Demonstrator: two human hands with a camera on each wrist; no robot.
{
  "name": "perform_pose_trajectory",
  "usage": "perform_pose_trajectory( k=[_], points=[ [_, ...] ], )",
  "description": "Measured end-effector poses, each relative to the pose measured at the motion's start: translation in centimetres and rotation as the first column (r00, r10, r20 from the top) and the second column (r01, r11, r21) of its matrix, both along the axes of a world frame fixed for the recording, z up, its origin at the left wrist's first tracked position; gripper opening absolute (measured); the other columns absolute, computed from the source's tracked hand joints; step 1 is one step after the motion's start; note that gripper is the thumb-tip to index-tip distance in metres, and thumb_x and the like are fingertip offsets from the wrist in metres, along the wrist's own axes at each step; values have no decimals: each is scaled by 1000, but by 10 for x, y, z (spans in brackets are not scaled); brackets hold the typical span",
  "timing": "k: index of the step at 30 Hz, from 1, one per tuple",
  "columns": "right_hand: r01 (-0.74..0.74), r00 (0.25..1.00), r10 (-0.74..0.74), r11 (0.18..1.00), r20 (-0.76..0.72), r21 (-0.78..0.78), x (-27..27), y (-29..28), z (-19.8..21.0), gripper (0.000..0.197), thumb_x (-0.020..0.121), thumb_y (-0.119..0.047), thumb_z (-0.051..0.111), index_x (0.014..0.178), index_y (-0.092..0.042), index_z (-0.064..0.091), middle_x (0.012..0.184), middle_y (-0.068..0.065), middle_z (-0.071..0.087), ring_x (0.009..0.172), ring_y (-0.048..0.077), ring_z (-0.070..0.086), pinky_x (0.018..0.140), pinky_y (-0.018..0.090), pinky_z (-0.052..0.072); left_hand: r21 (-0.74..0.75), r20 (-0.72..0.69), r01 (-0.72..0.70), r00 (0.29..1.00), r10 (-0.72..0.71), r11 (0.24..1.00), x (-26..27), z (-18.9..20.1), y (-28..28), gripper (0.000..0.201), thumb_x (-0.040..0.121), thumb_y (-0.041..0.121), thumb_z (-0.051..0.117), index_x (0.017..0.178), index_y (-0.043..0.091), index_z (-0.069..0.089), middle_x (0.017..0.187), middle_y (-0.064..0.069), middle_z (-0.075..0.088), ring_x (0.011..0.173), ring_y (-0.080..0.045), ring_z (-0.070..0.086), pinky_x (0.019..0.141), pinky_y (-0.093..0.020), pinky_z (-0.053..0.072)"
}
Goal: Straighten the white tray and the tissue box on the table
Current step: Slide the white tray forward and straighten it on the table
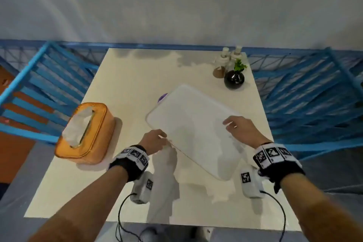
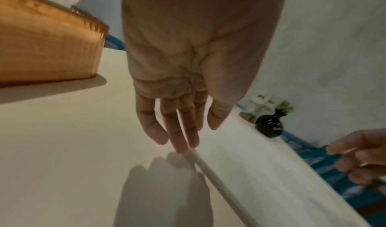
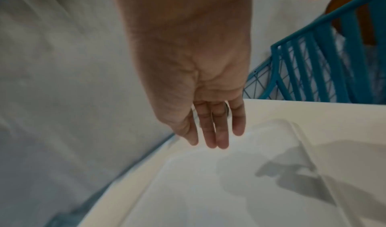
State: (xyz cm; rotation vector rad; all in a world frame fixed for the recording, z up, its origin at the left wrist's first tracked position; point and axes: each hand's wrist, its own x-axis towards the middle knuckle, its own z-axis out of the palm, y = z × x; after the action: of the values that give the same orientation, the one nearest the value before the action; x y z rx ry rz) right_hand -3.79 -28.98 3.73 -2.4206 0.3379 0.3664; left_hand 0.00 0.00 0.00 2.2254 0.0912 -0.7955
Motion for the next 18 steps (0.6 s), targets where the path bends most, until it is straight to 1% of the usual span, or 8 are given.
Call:
perform_pose_trajectory(
  k=[2,4,7,10,13,15,17,18],
  points=[
    [-30,999,28,998,-39,-47,22,-17,-15,28,91,-6,48,116,-8,62,117,20,63,101,30,59,80,26,44,100,26,-91,996,88,991,5,-13,-15,25,88,15,51,103,-2,61,100,-21,70,79,-27,60,68,-32,47],
    [-79,995,71,989,-68,-125,44,-27,-27,33,91,-7,46,123,-9,56,125,20,56,115,34,53,93,33,43,201,4,-125,992,127,972,4,-21,-25,26,87,20,48,91,-2,62,85,-16,69,83,-31,64,72,-34,51],
    [-178,983,157,936,-90,-304,66,-36,-46,41,93,-11,43,133,-13,45,130,18,47,120,37,47,99,43,39,242,-71,-178,977,200,954,-1,-32,-40,39,86,30,49,93,-5,66,90,-20,71,89,-36,70,82,-39,58],
    [-227,974,200,864,-107,-450,79,-39,-57,43,93,-12,41,136,-9,39,131,19,44,119,38,46,99,45,39,181,-92,-285,948,305,941,-4,-37,-50,37,88,29,51,76,-2,67,74,-18,70,67,-31,68,77,-41,60],
    [-244,970,213,842,-118,-480,85,-44,-68,41,93,-7,39,133,-5,40,131,20,44,120,38,45,99,47,39,134,-95,-367,920,381,920,-5,-48,-58,27,84,19,56,65,1,62,53,-10,66,59,-27,65,74,-41,60],
    [-239,970,227,839,-85,-489,86,-47,-73,36,92,-3,38,128,-3,44,129,20,44,118,38,45,96,46,42,115,-112,-431,890,443,895,-3,-53,-58,30,83,13,58,55,2,62,35,1,62,46,-23,64,69,-40,62],
    [-230,970,236,841,-50,-490,87,-49,-75,34,91,1,40,124,-2,46,127,21,45,115,38,45,91,45,45,119,-123,-449,878,462,885,0,-54,-59,32,83,9,57,52,3,61,31,2,60,41,-19,63,65,-38,62],
    [-223,972,232,844,-42,-488,86,-49,-76,35,90,2,42,124,-1,45,127,21,45,115,38,46,90,44,46,124,-115,-450,879,463,884,2,-52,-59,31,83,8,57,52,3,60,35,-1,62,47,-23,66,68,-40,62]
  ],
)
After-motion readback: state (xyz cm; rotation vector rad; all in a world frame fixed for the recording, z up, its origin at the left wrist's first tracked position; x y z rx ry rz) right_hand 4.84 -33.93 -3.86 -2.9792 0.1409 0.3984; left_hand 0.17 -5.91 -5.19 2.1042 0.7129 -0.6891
